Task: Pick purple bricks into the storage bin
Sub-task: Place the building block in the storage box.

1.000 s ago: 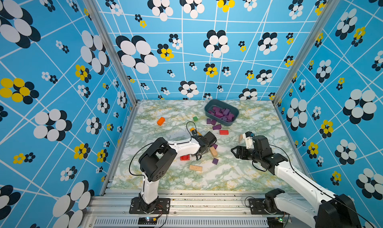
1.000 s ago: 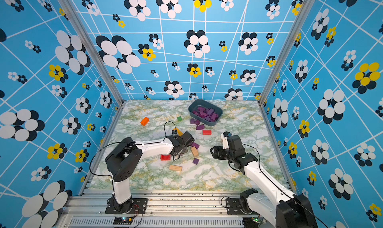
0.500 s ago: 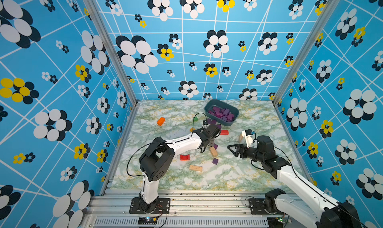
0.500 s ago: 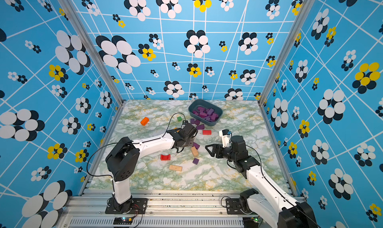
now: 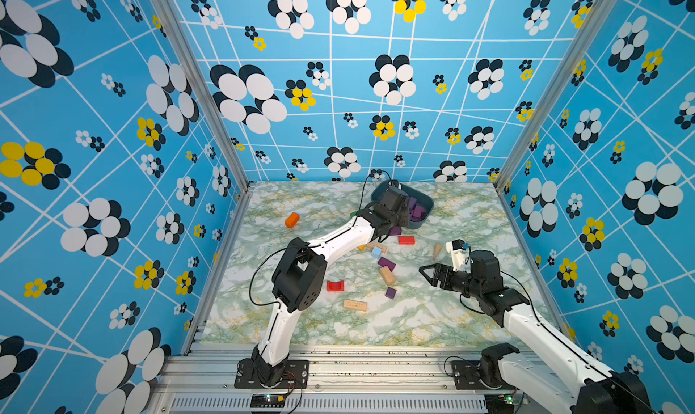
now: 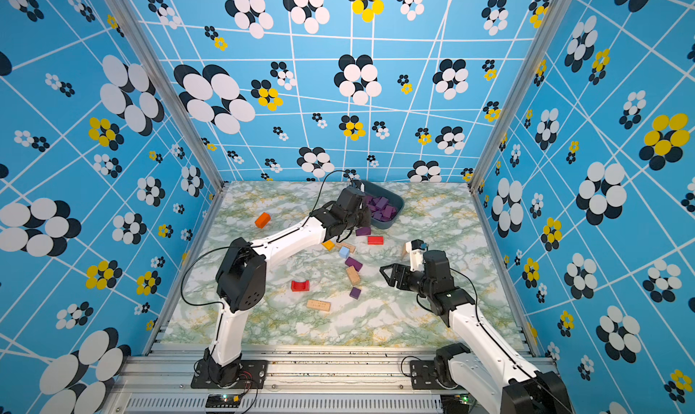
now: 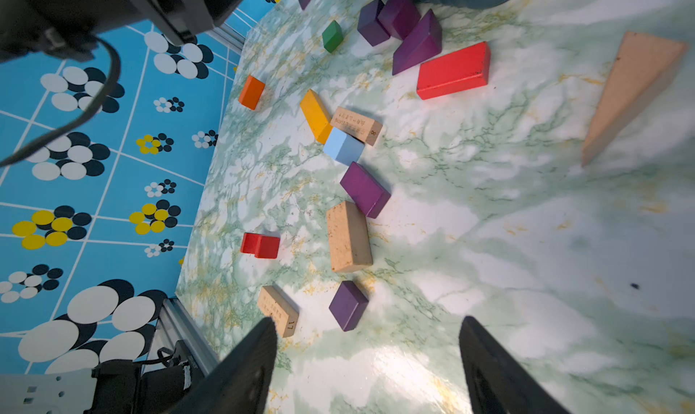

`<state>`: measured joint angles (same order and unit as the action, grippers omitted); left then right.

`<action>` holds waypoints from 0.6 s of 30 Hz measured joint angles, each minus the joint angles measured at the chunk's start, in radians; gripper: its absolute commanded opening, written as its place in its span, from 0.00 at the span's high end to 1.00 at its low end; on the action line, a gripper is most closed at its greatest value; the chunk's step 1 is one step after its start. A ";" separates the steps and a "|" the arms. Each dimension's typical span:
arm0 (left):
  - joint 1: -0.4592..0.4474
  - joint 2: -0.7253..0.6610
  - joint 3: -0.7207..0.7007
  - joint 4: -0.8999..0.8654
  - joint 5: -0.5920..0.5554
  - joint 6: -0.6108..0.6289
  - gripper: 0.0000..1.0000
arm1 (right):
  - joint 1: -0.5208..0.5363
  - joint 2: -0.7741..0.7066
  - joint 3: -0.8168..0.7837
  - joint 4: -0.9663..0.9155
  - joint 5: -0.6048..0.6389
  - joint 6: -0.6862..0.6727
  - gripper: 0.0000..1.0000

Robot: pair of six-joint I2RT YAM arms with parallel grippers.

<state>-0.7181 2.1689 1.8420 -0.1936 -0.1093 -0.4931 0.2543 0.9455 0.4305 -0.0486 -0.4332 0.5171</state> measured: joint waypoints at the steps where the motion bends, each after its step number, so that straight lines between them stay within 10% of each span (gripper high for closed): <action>1: 0.011 0.024 0.024 0.005 0.007 0.003 0.93 | -0.001 0.000 -0.003 0.000 0.005 0.002 0.22; 13: 0.096 0.293 0.312 0.074 0.093 0.050 0.89 | -0.006 0.050 -0.044 0.009 0.044 0.059 0.22; 18: 0.108 0.400 0.447 0.066 0.110 0.072 0.46 | -0.006 0.097 -0.045 0.028 0.054 0.079 0.21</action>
<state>-0.6098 2.5687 2.2890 -0.1276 0.0006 -0.4210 0.2478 1.0428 0.3859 -0.0204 -0.3790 0.5964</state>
